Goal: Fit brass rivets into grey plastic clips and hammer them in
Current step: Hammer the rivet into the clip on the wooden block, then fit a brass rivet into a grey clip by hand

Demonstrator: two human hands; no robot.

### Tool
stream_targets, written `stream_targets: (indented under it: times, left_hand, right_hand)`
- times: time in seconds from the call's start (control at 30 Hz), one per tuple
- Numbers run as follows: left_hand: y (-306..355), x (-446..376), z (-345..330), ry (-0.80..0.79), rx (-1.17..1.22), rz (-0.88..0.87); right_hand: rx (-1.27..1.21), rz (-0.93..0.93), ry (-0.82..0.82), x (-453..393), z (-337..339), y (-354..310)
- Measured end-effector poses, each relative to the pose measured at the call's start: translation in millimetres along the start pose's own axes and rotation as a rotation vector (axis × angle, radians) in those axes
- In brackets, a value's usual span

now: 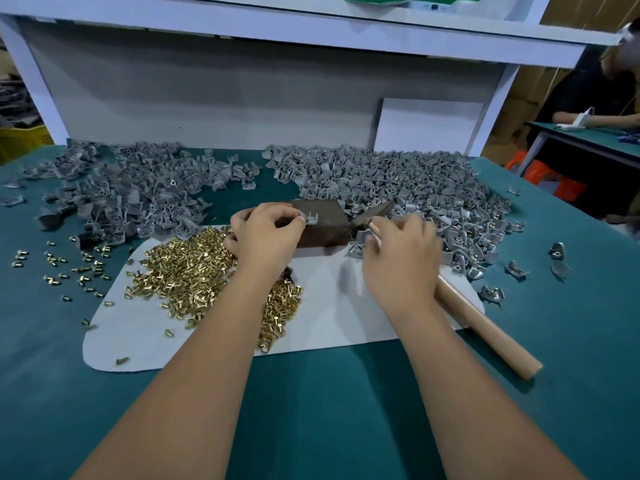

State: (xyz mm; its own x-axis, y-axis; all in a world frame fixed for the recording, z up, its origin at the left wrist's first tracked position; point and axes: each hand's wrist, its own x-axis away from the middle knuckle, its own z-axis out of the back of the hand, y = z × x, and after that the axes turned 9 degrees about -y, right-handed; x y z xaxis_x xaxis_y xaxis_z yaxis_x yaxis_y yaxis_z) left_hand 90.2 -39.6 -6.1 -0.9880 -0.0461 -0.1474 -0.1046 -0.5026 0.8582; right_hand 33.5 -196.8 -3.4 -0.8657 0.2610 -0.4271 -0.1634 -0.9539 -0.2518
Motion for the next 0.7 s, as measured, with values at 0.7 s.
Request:
stream_targets:
  times: [0.7]
  left_hand:
    - [0.4, -4.3, -1.2, 0.006, -0.05, -0.065]
  right_hand:
    - [-0.503, 0.219, -0.07, -38.9, -40.0, -46.1]
